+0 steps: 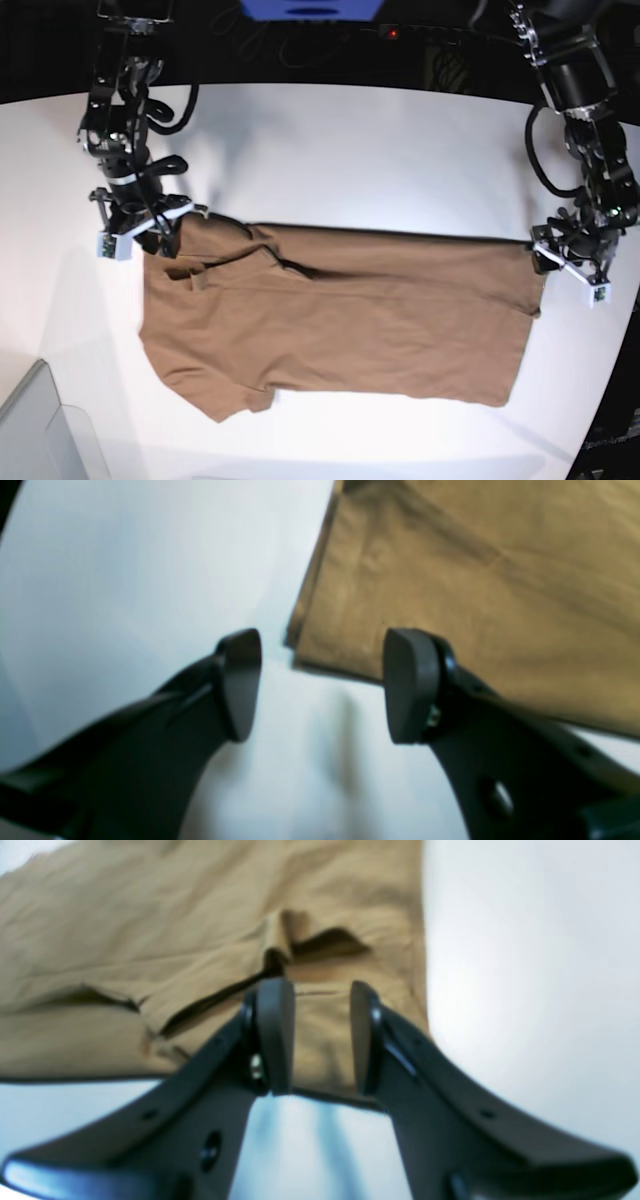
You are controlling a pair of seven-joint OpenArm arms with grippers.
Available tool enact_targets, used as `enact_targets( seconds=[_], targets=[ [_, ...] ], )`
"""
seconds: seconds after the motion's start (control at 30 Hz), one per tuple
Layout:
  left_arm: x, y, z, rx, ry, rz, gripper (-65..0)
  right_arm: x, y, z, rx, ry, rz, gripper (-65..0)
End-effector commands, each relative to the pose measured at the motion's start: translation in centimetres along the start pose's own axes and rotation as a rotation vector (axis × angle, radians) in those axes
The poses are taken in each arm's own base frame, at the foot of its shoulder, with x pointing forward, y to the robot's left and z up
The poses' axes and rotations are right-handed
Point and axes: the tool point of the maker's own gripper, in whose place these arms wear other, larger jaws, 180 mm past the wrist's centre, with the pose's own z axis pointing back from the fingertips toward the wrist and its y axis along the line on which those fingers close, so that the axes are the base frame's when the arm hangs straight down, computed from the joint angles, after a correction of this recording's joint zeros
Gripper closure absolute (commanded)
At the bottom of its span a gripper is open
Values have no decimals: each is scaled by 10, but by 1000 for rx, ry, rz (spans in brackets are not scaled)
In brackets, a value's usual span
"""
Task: Layout the t-shirt on the table in an organized manner, then fold the t-shirt properly
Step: 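Fold the gripped shirt edge toward the shirt's middle with both grippers, then regrasp the shirt edge with both grippers and pull it back flat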
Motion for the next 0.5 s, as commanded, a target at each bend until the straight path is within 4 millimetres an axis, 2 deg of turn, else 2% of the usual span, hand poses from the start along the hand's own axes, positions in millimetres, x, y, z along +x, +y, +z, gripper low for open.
enact_targets(
  seconds=[0.0, 0.2, 0.3, 0.47],
  targets=[
    [20, 5, 1, 5, -62, 4, -374, 6, 1, 3, 8, -28, 2, -204],
    [10, 10, -14, 5, -92, 44, -374, -9, -5, 10, -4, 8, 7, -204],
    [15, 10, -16, 3, -133, 48, -374, -17, -6, 13, -8, 26, 6, -210],
    [19, 10, -28, -1, -142, 82, -374, -21, -7, 15, -11, 37, 8, -326]
  ],
)
